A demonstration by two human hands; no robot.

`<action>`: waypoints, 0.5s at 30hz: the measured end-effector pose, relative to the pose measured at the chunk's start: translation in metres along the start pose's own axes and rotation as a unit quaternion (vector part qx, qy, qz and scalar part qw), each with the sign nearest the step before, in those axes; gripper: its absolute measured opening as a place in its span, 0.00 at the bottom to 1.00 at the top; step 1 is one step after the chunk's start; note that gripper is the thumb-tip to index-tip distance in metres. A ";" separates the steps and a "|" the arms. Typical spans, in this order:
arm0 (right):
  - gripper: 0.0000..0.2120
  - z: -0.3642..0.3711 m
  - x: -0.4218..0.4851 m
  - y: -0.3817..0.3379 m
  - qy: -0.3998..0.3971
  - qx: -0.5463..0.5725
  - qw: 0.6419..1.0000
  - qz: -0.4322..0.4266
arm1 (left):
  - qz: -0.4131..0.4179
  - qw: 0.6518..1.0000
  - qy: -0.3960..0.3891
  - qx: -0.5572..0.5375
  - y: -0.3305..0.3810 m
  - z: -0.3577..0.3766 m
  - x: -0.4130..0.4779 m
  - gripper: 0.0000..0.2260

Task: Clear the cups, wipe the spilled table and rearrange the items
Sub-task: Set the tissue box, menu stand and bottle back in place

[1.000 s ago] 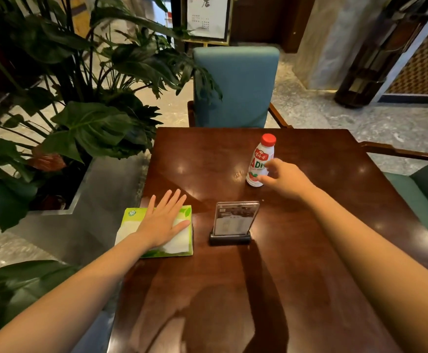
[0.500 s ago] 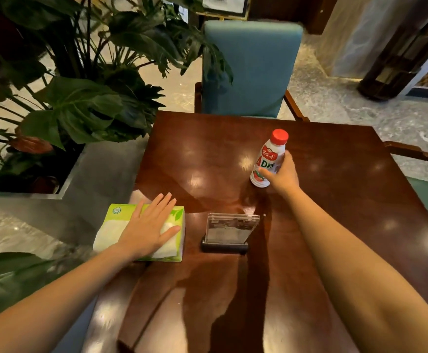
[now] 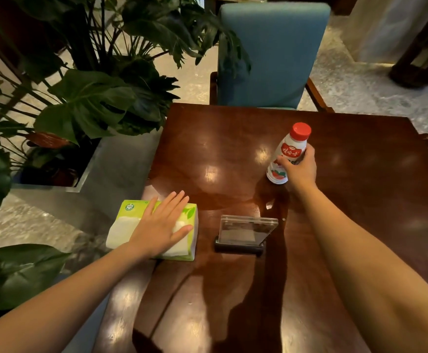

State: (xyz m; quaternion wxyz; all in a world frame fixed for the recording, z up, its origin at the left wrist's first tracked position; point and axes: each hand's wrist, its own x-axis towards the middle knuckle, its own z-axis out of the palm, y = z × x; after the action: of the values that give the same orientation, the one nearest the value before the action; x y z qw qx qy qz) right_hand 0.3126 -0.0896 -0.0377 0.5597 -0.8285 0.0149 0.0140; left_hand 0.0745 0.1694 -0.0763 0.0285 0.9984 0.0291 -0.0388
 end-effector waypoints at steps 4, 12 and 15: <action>0.33 -0.014 -0.025 0.002 -0.018 0.008 1.000 0.002 | 0.001 1.000 -0.003 -0.008 -0.002 0.001 0.000 0.37; 0.33 -0.070 -0.086 0.024 -0.093 -0.041 0.994 -0.033 | 0.002 1.000 -0.013 -0.024 0.000 -0.002 0.001 0.43; 0.32 -0.084 -0.107 0.031 -0.109 -0.045 0.993 -0.030 | 0.006 0.999 -0.022 -0.023 0.001 -0.005 0.001 0.42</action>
State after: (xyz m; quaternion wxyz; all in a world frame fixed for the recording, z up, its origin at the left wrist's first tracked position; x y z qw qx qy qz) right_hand 0.2048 -0.1780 -0.0304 0.5202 -0.8465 -0.0718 0.0877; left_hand 0.0758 0.1690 -0.0709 0.0526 0.9965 0.0235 -0.0601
